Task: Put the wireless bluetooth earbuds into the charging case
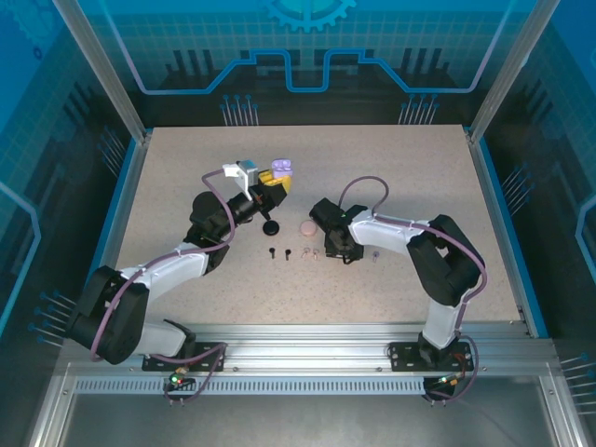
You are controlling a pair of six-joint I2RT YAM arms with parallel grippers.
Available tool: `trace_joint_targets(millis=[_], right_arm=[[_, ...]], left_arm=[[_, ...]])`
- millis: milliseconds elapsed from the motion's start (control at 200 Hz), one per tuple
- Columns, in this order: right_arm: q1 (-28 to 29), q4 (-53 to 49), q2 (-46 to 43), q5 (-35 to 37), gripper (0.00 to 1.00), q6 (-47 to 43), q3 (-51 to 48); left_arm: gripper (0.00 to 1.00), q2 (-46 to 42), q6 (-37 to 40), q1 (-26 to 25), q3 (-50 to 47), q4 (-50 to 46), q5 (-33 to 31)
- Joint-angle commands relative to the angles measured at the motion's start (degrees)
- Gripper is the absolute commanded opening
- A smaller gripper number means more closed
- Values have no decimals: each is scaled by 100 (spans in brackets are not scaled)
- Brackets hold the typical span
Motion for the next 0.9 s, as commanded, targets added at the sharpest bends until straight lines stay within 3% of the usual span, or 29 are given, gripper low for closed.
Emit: trace_joint_targets(millis=[0, 315, 895], right_arm=[[-94, 101, 83, -23, 41, 116, -16], [-149, 278, 158, -135, 36, 129, -177], [-149, 579, -68, -348, 36, -376, -539]], left_arm=[[0, -123, 137, -46, -59, 102, -78], [0, -89, 190, -89, -61, 76, -65], [0, -112, 333, -206, -24, -41, -74]])
